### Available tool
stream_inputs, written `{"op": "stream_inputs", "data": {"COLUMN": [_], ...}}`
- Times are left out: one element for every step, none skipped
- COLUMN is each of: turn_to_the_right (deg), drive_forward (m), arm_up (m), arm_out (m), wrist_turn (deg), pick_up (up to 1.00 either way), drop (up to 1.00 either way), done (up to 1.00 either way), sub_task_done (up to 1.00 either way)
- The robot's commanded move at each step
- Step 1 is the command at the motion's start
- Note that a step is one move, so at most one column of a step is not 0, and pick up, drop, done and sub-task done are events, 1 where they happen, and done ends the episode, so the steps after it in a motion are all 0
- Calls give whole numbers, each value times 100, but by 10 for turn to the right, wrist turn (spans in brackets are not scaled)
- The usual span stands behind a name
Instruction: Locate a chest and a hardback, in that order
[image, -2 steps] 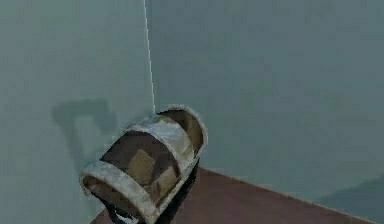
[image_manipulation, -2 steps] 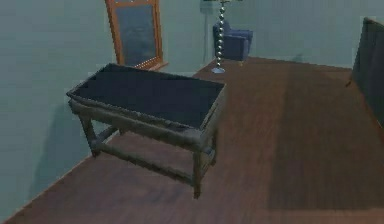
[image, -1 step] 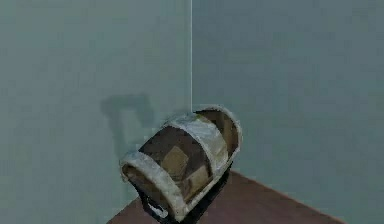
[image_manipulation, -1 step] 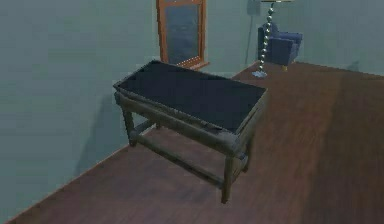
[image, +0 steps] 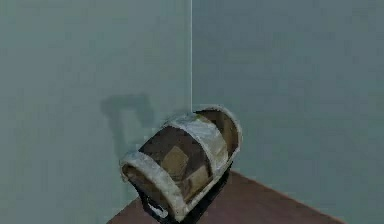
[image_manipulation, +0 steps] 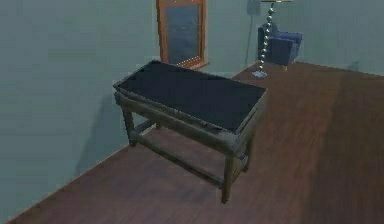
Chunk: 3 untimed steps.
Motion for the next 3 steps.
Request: {"op": "stream_inputs", "data": {"turn_to_the_right": [-450, -450, -450], "drive_forward": [0, 0, 0], "arm_up": [0, 0, 0], "arm_out": [0, 0, 0], "wrist_turn": [0, 0, 0], "pick_up": [0, 0, 0], "drop": [0, 0, 0], "done": [0, 0, 0], "sub_task_done": [0, 0, 0]}}
